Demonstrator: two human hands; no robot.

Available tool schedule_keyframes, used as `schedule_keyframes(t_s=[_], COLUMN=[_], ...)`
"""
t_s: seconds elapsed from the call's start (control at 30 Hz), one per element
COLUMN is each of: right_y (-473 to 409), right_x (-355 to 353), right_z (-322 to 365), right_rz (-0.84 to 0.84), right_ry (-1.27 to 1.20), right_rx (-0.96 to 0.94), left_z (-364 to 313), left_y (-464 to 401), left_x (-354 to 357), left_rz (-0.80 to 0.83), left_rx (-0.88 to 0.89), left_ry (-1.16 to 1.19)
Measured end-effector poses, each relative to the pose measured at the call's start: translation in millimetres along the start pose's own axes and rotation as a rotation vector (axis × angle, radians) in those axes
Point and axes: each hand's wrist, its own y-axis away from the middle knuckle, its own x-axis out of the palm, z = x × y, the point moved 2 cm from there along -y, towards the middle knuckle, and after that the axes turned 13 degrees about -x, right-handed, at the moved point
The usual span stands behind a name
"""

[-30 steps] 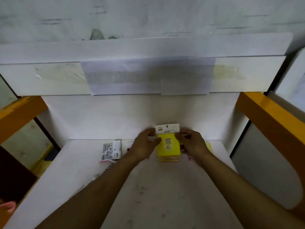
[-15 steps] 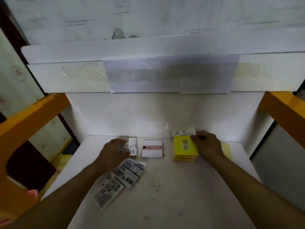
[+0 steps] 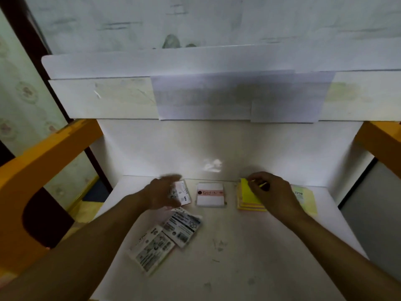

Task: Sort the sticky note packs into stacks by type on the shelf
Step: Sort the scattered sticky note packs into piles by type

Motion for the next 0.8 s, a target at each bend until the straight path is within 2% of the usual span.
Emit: schedule_keyframes(t_s=[0.1, 0.23, 0.3, 0.47, 0.6, 0.67, 0.73, 0.8], right_y=[-0.4, -3.4, -4.0, -5.7, -7.2, -7.4, -9.3, -11.4], right_x=[21.4, 51.7, 66.1, 95.0, 108.6, 111.3, 112.0, 113.0], right_z=[21.7, 36.6, 40.7, 43.5, 43.5, 44.8, 47.5, 53.1], right_rz=[0.093, 0.145, 0.158, 0.178, 0.206, 0.198, 0.179, 0.138], right_ry=[-0.045, -0.064, -0.062, -0.089, -0.083, -0.108, -0.151, -0.245], right_rx=[-0.054, -0.072, -0.079, -0.048, -0.019, -0.009, 0.009, 0.033], left_z=[4.1, 21.5, 38.5, 53.1, 44.6, 39.9, 28.2, 12.0], left_y=[2.3, 9.5, 10.0, 17.9, 29.3, 36.8, 46.5, 55.9], left_x=[-5.4, -4.7, -1.7, 9.0, 6.0, -3.4, -18.2, -34.0], left_rz=[-0.089, -0.075, -0.1, -0.07, -0.127, -0.151, -0.172, -0.124], left_rx=[-0.065, -0.015, -0.017, 0.008, 0.025, -0.027, -0.1, -0.153], left_ry=[-0.123, 0.133, 0.176, 0.168, 0.147, 0.279, 0.547, 0.842])
